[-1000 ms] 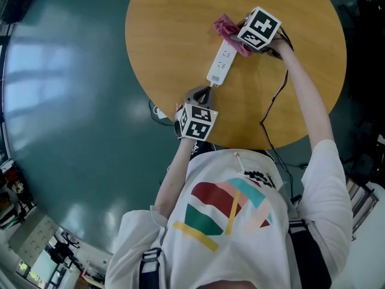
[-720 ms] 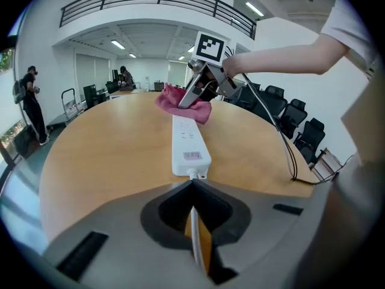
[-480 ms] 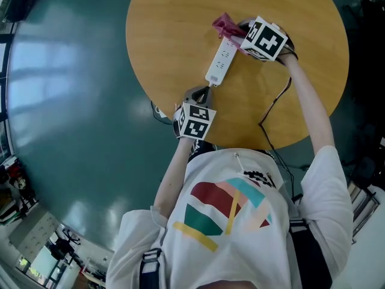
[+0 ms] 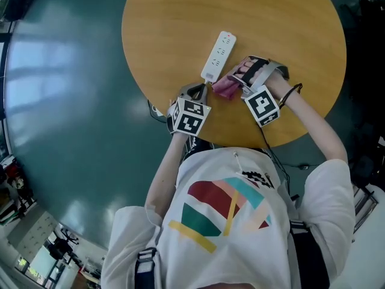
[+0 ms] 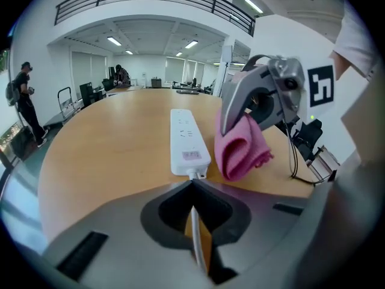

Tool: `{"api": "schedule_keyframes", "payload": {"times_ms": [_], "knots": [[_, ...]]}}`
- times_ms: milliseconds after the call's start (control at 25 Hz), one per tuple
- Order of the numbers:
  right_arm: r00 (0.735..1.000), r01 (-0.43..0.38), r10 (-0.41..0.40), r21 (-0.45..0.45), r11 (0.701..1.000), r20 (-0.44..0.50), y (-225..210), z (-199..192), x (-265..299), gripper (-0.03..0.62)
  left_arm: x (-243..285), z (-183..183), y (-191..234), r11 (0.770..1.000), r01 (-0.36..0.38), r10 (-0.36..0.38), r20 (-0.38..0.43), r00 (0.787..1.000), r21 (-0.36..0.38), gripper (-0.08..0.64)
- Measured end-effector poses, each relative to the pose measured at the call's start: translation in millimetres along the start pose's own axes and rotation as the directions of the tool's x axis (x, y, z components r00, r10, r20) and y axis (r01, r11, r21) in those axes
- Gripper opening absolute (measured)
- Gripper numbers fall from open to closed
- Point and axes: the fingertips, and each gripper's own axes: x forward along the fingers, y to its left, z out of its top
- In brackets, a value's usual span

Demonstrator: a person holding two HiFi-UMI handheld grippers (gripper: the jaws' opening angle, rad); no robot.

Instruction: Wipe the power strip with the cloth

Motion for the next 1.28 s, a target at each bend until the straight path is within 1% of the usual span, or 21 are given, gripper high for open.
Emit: {"api": "schedule_keyframes", "payload": {"times_ms": [40, 160, 200, 280, 400, 480, 520, 560, 600, 640, 680, 720, 760, 800, 920, 1040, 1160, 1280], "knots": [[1.0, 0.018, -0.018, -0.028, 0.999, 0.017, -1.0, 8.9, 0.7, 0.04, -0.9, 0.9, 1.6, 1.0, 0.003, -0.003, -0.003, 1.0, 0.001, 0.043], [0.99, 0.138, -0.132, -0.116, 0.984, 0.056, -21.8, 23.4, 3.9, 0.04, -4.2, 3.8, 4.6, 1.0, 0.012, -0.012, -0.003, 1.0, -0.01, 0.043], [0.991, 0.129, -0.124, -0.159, 0.979, 0.042, -22.6, 19.8, 6.3, 0.04, -4.5, 4.7, 4.1, 1.0, 0.013, -0.013, -0.004, 1.0, -0.012, 0.043], [0.998, 0.057, -0.06, -0.234, 0.971, -0.006, -16.5, 9.9, 11.4, 0.04, -4.7, 4.5, 2.4, 1.0, 0.015, -0.015, -0.011, 1.0, -0.011, 0.043], [0.998, 0.067, -0.069, -0.268, 0.961, 0.001, -14.8, 8.6, 17.8, 0.04, -1.2, 0.7, 0.1, 1.0, 0.012, -0.012, -0.034, 0.999, -0.007, 0.043], [0.998, 0.07, -0.07, -0.265, 0.962, 0.009, -11.4, 4.8, 21.2, 0.04, 2.2, 0.8, 1.0, 1.0, 0.012, -0.012, -0.05, 0.999, -0.003, 0.043], [0.995, 0.095, -0.091, -0.241, 0.966, 0.027, -15.3, 5.0, 22.0, 0.04, 3.5, 1.2, 2.5, 1.0, 0.013, -0.013, -0.055, 0.998, -0.002, 0.043], [0.988, 0.15, -0.14, -0.188, 0.971, 0.064, -24.2, 8.7, 22.0, 0.04, 4.6, 1.3, 4.1, 1.0, 0.015, -0.015, -0.058, 0.998, -0.003, 0.043], [0.974, 0.212, -0.2, -0.12, 0.97, 0.106, -34.6, 14.1, 22.0, 0.04, 5.7, 1.1, 5.2, 1.0, 0.017, -0.017, -0.061, 0.998, -0.003, 0.043], [0.965, 0.241, -0.23, -0.081, 0.967, 0.123, -39.9, 15.4, 22.8, 0.04, 6.9, 0.6, 5.5, 1.0, 0.019, -0.019, -0.064, 0.998, 0.0, 0.043], [0.971, 0.223, -0.213, -0.095, 0.97, 0.107, -37.3, 10.3, 24.6, 0.04, 8.0, 0.1, 5.2, 1.0, 0.019, -0.018, -0.067, 0.998, 0.007, 0.043], [0.982, 0.183, -0.174, -0.132, 0.974, 0.075, -31.0, 2.6, 26.8, 0.04, 9.0, -0.3, 4.3, 1.0, 0.016, -0.015, -0.072, 0.997, 0.019, 0.043], [0.986, 0.161, -0.154, -0.149, 0.976, 0.057, -27.6, -3.1, 28.0, 0.04, 9.6, -0.6, 3.2, 0.999, 0.011, -0.009, -0.079, 0.997, 0.035, 0.043], [0.988, 0.156, -0.15, -0.148, 0.977, 0.046, -27.1, -8.3, 28.4, 0.039, 9.9, -0.8, 2.0, 0.999, 0.005, -0.001, -0.085, 0.996, 0.052, 0.043], [0.993, 0.107, -0.115, -0.161, 0.981, -0.038, -23.6, -41.7, 31.9, 0.04, 10.4, 0.3, -0.6, 0.997, -0.006, 0.014, -0.092, 0.996, 0.08, 0.043], [0.986, 0.106, -0.128, -0.185, 0.977, -0.109, -32.4, -80.3, 36.5, 0.04, 10.6, 0.0, -1.0, 0.998, -0.005, 0.01, -0.084, 0.996, 0.058, 0.043], [0.974, 0.083, -0.125, -0.213, 0.973, -0.191, -41.4, -121.4, 36.0, 0.04, 10.1, 0.5, -4.9, 0.999, -0.003, 0.008, -0.089, 0.996, 0.053, 0.043], [0.958, 0.106, -0.157, -0.215, 0.971, -0.238, -58.1, -151.4, 31.3, 0.039, 8.2, 1.7, -8.5, 0.999, -0.001, 0.005, -0.089, 0.996, 0.045, 0.043]]}}
